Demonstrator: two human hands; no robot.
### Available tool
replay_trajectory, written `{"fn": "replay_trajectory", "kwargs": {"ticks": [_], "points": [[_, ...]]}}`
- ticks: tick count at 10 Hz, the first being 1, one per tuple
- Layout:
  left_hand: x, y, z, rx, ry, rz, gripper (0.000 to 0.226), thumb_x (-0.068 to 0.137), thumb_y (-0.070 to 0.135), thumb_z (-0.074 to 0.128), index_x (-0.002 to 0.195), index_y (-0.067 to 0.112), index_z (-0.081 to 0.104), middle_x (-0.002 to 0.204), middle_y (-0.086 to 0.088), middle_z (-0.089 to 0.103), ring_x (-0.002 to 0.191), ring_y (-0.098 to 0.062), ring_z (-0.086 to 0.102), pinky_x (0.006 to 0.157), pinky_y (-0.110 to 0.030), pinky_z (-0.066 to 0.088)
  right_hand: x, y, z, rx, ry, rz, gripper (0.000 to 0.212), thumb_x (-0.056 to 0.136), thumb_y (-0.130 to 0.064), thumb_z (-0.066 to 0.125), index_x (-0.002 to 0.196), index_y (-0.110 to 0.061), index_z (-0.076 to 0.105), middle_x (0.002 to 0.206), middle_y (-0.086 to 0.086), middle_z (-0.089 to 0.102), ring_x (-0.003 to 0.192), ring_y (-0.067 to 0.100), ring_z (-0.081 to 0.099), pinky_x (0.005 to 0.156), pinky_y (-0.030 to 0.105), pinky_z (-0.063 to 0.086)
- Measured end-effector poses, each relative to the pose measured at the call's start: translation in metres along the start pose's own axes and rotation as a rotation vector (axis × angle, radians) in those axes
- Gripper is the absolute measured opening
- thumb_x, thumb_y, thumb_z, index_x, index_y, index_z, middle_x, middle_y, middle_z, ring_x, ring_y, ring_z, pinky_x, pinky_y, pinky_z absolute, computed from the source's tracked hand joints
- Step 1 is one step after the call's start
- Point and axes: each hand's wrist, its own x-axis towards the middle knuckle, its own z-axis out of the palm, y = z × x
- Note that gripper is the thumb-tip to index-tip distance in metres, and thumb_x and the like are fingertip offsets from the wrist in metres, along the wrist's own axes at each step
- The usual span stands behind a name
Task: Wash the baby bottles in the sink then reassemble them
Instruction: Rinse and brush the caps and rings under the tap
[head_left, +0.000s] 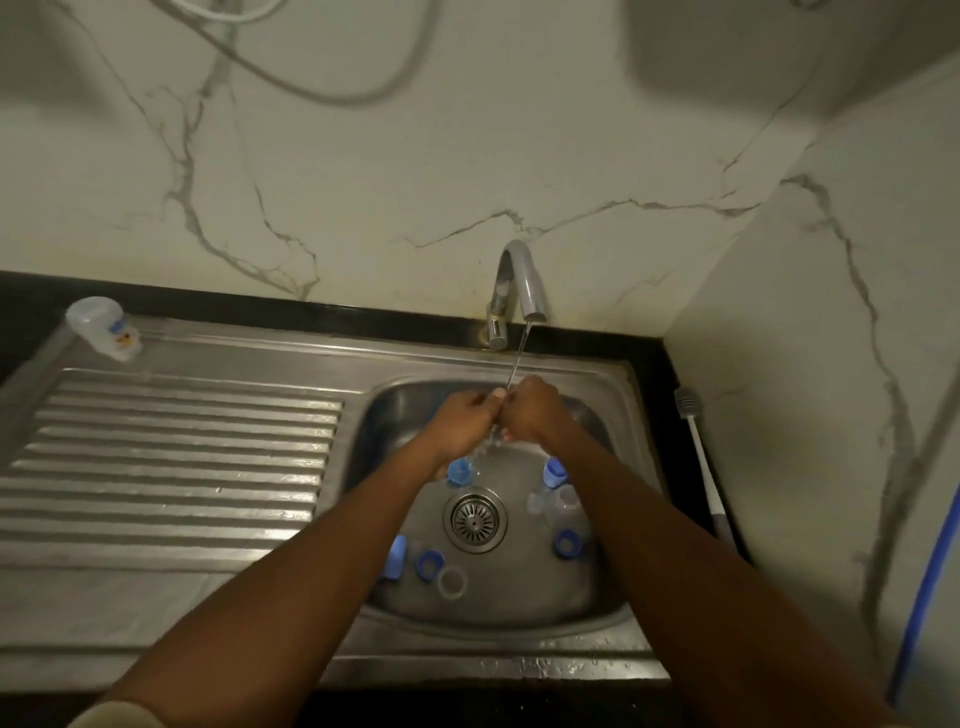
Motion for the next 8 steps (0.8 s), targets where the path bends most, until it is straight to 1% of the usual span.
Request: {"fn": "replay_trajectory", "kwargs": {"ticks": [1, 2, 3, 4, 5, 6, 7, 8], "points": [[-0.026, 0.022, 0.009, -0.069, 0.002, 0.071, 0.032, 0.103, 0.039, 0.049, 0.119, 0.016, 0.063, 0.107, -0.007, 0.071, 0.091, -0.016, 0.068, 0.084, -0.033, 0.057, -0.037, -0.008, -0.042, 0.183, -0.182, -0.087, 0.015, 0.097, -0.010, 0.056, 0.088, -0.006, 0.068, 0.076, 0.009, 0.069, 0.064, 0.012, 0.065, 0.063, 0.021, 0.055], [-0.051, 0.055, 0.011, -0.451, -0.042, 0.223, 0.029, 0.098, 0.026, 0.059, 0.123, 0.012, 0.065, 0.118, -0.016, 0.070, 0.103, -0.030, 0.068, 0.095, -0.046, 0.054, -0.067, -0.001, -0.087, 0.787, -0.312, -0.310, 0.018, 0.096, -0.003, 0.054, 0.108, 0.004, 0.065, 0.089, 0.013, 0.068, 0.072, 0.014, 0.064, 0.070, 0.024, 0.055], [-0.067, 0.061, 0.012, -0.710, -0.166, 0.277, 0.037, 0.099, 0.024, 0.055, 0.130, 0.006, 0.061, 0.131, -0.013, 0.064, 0.120, -0.032, 0.062, 0.105, -0.050, 0.048, -0.076, 0.021, -0.089, 1.422, -0.520, -0.467, 0.030, 0.093, -0.005, 0.052, 0.120, 0.006, 0.061, 0.109, 0.016, 0.062, 0.067, 0.006, 0.056, 0.057, 0.014, 0.050], [-0.066, 0.003, 0.012, -0.081, 0.002, 0.021, 0.040, 0.098, 0.038, 0.058, 0.125, 0.009, 0.064, 0.121, -0.010, 0.069, 0.121, -0.034, 0.062, 0.101, -0.045, 0.051, -0.062, 0.060, -0.003, 0.884, -0.491, -0.181, 0.025, 0.094, -0.002, 0.052, 0.117, 0.000, 0.063, 0.128, 0.025, 0.058, 0.091, 0.018, 0.068, 0.074, 0.022, 0.056], [-0.081, -0.077, 0.008, 0.964, -0.050, -0.215, 0.051, 0.087, 0.033, 0.072, 0.134, 0.016, 0.060, 0.141, -0.009, 0.056, 0.134, -0.026, 0.050, 0.110, -0.033, 0.039, -0.069, 0.119, 0.090, -0.431, -0.333, -0.220, 0.033, 0.097, -0.009, 0.052, 0.129, -0.005, 0.056, 0.136, 0.016, 0.057, 0.123, 0.028, 0.058, 0.098, 0.030, 0.047], [-0.096, -0.099, 0.012, 0.703, 0.024, -0.095, 0.064, 0.088, 0.034, 0.074, 0.143, 0.011, 0.051, 0.147, -0.009, 0.051, 0.133, -0.021, 0.050, 0.108, -0.025, 0.036, -0.073, 0.097, 0.086, -0.298, -0.305, -0.231, 0.027, 0.092, -0.011, 0.058, 0.118, -0.006, 0.064, 0.120, 0.014, 0.066, 0.109, 0.027, 0.064, 0.091, 0.032, 0.050], [-0.105, -0.071, 0.022, 0.430, 0.186, 0.241, 0.065, 0.087, 0.022, 0.075, 0.144, 0.026, 0.044, 0.146, 0.007, 0.049, 0.132, -0.008, 0.048, 0.112, -0.026, 0.038, -0.074, 0.047, 0.029, 0.354, -0.401, -0.325, 0.009, 0.087, -0.001, 0.063, 0.091, -0.002, 0.071, 0.081, 0.018, 0.069, 0.071, 0.023, 0.063, 0.074, 0.040, 0.054], [-0.110, -0.042, 0.017, 0.249, 0.296, 0.481, 0.073, 0.087, 0.020, 0.073, 0.145, 0.043, 0.034, 0.150, 0.025, 0.035, 0.141, 0.007, 0.032, 0.114, -0.015, 0.030, -0.079, 0.021, -0.008, 0.914, -0.558, -0.414, 0.024, 0.092, -0.003, 0.062, 0.113, 0.008, 0.064, 0.096, 0.020, 0.066, 0.085, 0.025, 0.059, 0.077, 0.032, 0.049]]}}
